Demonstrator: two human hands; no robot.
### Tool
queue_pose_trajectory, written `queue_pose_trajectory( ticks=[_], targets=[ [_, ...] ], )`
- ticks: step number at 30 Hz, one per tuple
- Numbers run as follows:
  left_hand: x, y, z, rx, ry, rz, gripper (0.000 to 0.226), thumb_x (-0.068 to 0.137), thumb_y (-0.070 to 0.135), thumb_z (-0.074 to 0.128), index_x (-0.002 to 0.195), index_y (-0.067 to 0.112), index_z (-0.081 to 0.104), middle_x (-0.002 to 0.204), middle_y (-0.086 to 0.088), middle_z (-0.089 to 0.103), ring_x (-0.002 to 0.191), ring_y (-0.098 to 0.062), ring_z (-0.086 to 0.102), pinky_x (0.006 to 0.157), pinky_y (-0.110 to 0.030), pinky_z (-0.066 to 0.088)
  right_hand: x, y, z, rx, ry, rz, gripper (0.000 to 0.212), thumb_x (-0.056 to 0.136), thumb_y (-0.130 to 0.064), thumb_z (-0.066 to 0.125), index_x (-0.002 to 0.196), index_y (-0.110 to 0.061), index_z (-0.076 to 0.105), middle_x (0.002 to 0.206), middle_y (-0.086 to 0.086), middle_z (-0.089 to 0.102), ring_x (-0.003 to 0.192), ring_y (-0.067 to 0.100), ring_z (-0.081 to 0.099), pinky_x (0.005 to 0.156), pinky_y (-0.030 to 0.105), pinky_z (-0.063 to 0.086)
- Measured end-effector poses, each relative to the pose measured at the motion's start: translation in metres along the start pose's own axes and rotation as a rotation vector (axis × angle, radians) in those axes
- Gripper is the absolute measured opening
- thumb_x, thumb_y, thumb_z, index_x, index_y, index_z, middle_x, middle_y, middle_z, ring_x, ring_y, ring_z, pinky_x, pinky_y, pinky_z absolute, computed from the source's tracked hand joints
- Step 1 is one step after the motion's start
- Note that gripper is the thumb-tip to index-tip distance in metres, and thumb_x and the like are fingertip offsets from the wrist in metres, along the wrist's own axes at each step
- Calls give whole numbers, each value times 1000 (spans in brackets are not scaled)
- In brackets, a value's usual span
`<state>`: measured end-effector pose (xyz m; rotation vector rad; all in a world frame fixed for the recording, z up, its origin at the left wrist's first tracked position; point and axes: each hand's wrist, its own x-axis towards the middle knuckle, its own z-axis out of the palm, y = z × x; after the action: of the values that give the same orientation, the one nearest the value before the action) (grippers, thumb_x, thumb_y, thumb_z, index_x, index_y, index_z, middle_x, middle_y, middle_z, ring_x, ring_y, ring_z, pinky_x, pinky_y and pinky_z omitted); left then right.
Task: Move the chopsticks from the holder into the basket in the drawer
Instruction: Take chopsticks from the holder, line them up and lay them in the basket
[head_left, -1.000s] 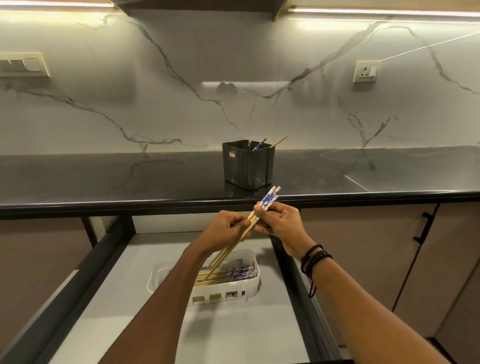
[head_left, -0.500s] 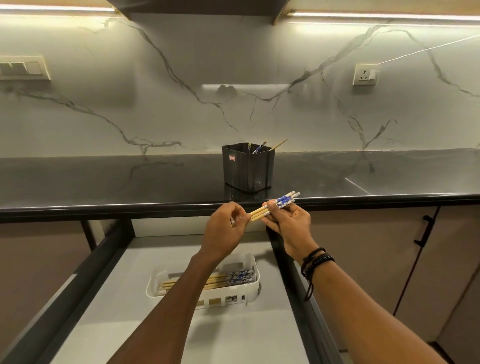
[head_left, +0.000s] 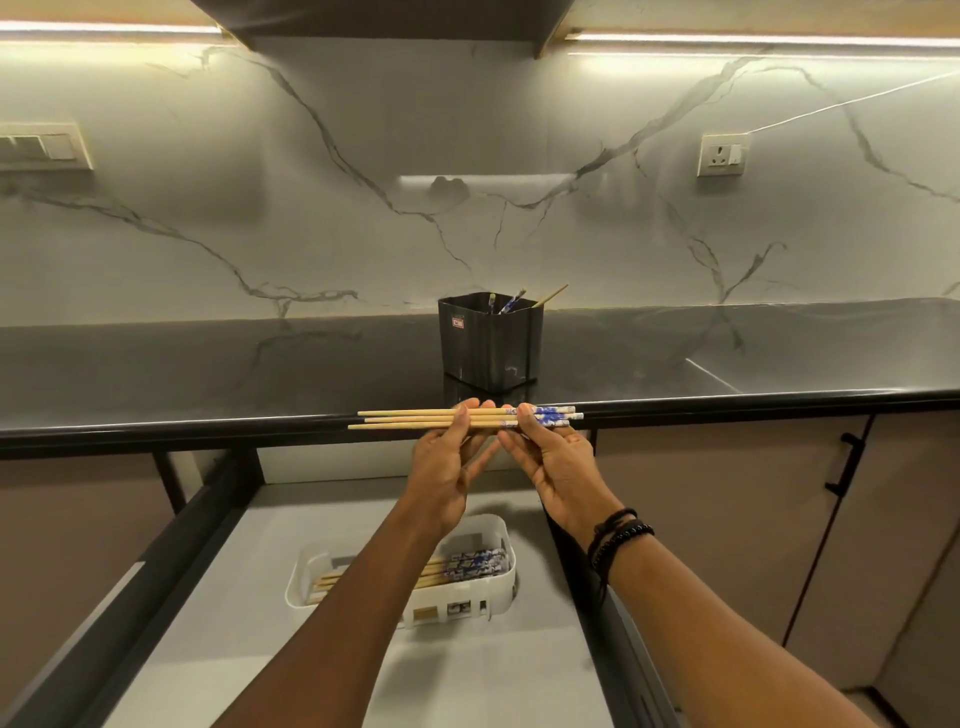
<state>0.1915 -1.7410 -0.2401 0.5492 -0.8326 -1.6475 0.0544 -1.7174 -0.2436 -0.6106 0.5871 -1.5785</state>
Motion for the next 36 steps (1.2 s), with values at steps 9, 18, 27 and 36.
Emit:
queue_pose_trajectory(
  ticks=[9, 18, 27, 36],
  targets=[
    [2, 14, -6, -188, 45, 31, 23, 100, 15, 47, 115, 2, 56, 111, -19, 70, 100, -28, 70, 72, -34, 60, -5, -5, 7, -70, -39, -18, 54, 97, -46, 47, 120, 2, 57, 114, 24, 69, 100, 29, 70, 78, 33, 60],
    [2, 23, -13, -214, 95, 38, 20, 99, 14, 49, 110, 0, 57, 104, -20, 72, 95, -28, 71, 66, -31, 60, -7, -11, 9, -25, -25, -9, 41, 99, -37, 48, 114, -1, 61, 102, 19, 70, 91, 26, 72, 74, 33, 60],
    [4, 23, -17, -214, 99, 27, 20, 98, 15, 52, 108, 0, 60, 105, -21, 71, 94, -28, 72, 65, -31, 59, -8, -10, 7, -52, -56, -6, 37, 97, -35, 51, 113, -3, 60, 95, 15, 73, 89, 25, 73, 71, 30, 59],
    [2, 22, -15, -198, 81, 22, 21, 96, 13, 54, 109, -1, 61, 106, -22, 71, 93, -28, 72, 65, -31, 60, -5, -4, 4, -102, -119, 14, 53, 84, -43, 63, 120, -4, 60, 108, 19, 71, 96, 26, 71, 77, 31, 59]
  ],
)
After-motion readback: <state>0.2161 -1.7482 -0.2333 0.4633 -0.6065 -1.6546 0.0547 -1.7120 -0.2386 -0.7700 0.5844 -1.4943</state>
